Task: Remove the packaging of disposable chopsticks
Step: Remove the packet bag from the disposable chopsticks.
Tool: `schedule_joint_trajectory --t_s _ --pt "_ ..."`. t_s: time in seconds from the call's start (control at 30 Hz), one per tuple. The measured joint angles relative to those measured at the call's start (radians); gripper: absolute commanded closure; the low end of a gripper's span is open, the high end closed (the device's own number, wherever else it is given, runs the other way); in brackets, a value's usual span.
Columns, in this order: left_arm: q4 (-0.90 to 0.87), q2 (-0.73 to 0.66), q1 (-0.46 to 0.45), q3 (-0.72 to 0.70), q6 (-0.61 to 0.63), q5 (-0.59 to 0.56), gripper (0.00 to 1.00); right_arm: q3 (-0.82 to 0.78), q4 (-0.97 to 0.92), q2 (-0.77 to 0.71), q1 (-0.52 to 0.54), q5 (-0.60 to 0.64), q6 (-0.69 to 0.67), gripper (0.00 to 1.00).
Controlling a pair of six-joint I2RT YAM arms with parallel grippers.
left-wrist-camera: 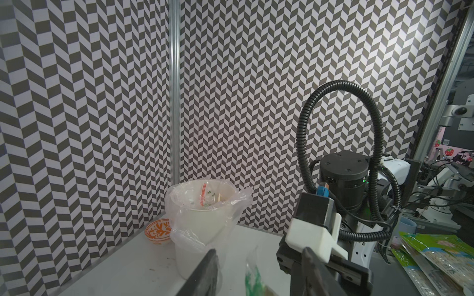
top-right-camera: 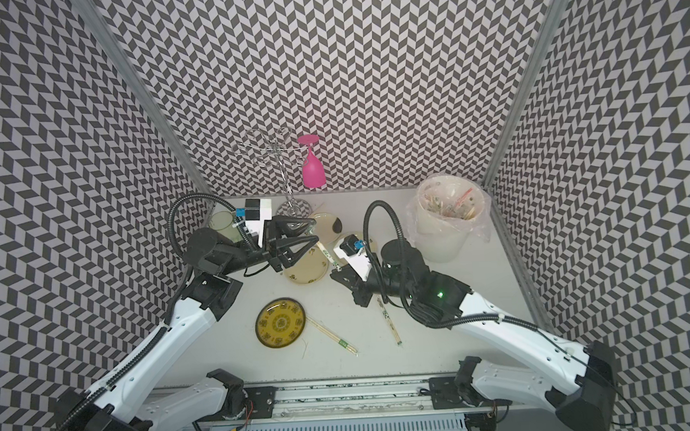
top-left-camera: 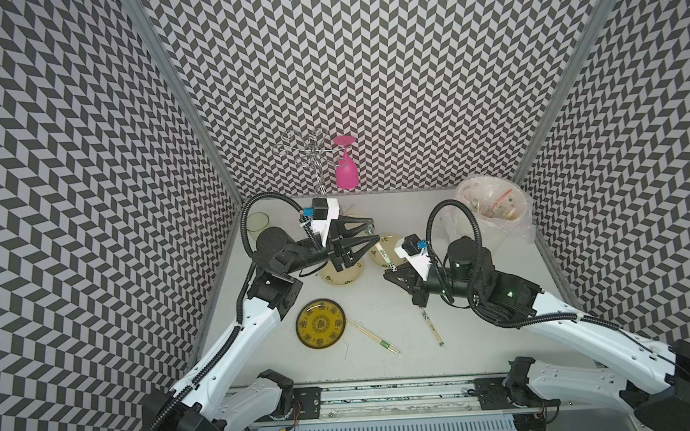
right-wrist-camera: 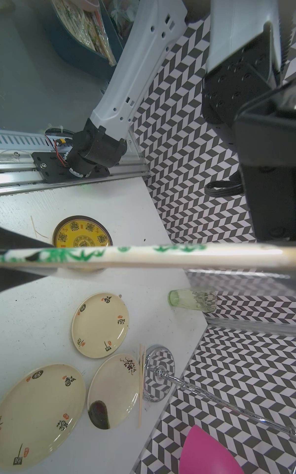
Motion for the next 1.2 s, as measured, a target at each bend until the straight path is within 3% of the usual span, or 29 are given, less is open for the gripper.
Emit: schedule_joint_trajectory --t_s 0.23,0.43,0.63,0.8,0.9,0.97,1.2 --pt "-0.002 -0.011 0.029 0.003 -0.005 0.013 0.59 0.000 -0.036 -0.023 0.001 0.015 -0.006 1.00" --pt "-0.005 0.037 0.029 0.034 -0.019 0.091 0.59 0.016 -0.061 -0.023 0.005 0.018 -0.021 1.00" --pt "-0.006 0.045 0.029 0.035 -0.032 0.130 0.84 0.035 -0.090 -0.008 0.009 0.027 -0.038 1.00" --pt "-0.008 0.045 0.029 0.036 -0.044 0.137 0.75 0.037 -0.110 0.005 0.016 0.029 -0.049 1.00" --pt "-0.006 0.045 0.029 0.036 -0.049 0.137 0.93 0.040 -0.120 0.012 0.020 0.033 -0.056 1.00" --pt "-0.008 0.046 0.029 0.038 -0.051 0.140 1.00 0.040 -0.128 0.012 0.021 0.037 -0.058 1.00" --pt "-0.010 0.046 0.029 0.043 -0.054 0.143 1.00 0.045 -0.138 0.012 0.021 0.045 -0.061 1.00"
